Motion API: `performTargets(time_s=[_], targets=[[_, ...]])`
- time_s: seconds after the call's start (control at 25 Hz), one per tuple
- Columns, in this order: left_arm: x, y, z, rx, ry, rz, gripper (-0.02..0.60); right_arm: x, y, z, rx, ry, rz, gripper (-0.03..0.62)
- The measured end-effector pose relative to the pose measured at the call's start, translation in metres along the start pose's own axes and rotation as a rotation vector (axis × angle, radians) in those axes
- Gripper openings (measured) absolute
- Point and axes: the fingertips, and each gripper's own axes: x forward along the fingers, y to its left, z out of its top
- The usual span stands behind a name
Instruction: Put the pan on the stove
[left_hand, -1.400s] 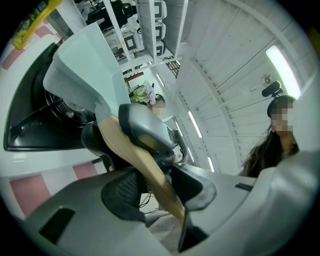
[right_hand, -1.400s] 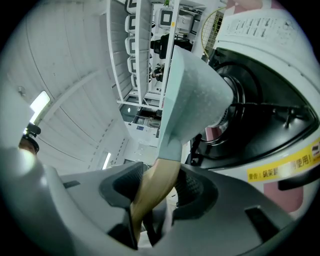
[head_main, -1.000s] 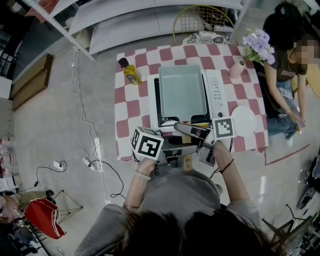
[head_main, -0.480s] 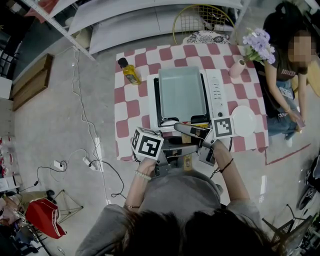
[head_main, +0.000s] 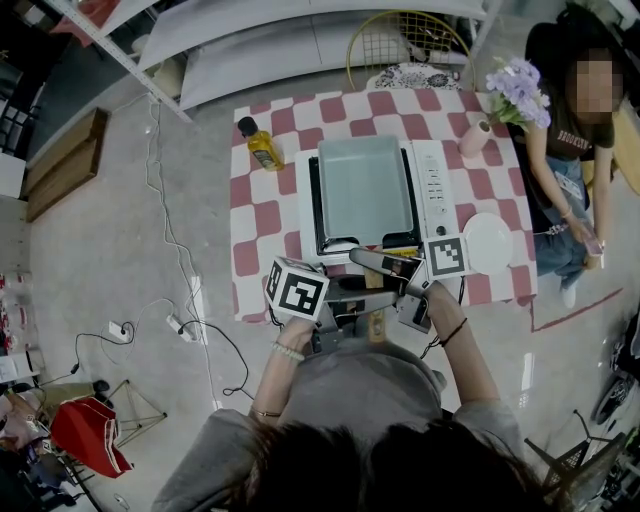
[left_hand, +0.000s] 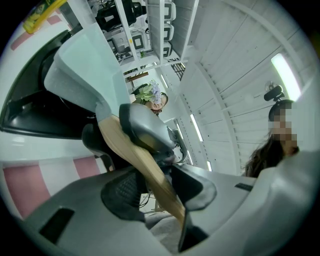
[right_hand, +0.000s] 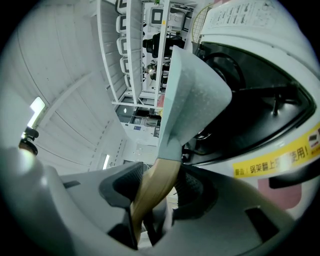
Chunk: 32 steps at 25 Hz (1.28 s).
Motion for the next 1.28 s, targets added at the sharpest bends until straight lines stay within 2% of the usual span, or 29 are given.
performTargets(time_s=[1.28], targets=[[0.001,0.012,-0.008,0.033,0.025,0.031,0.172,0.0,-0.009,-0.003,-0.033,0.001,0.014,0.201]])
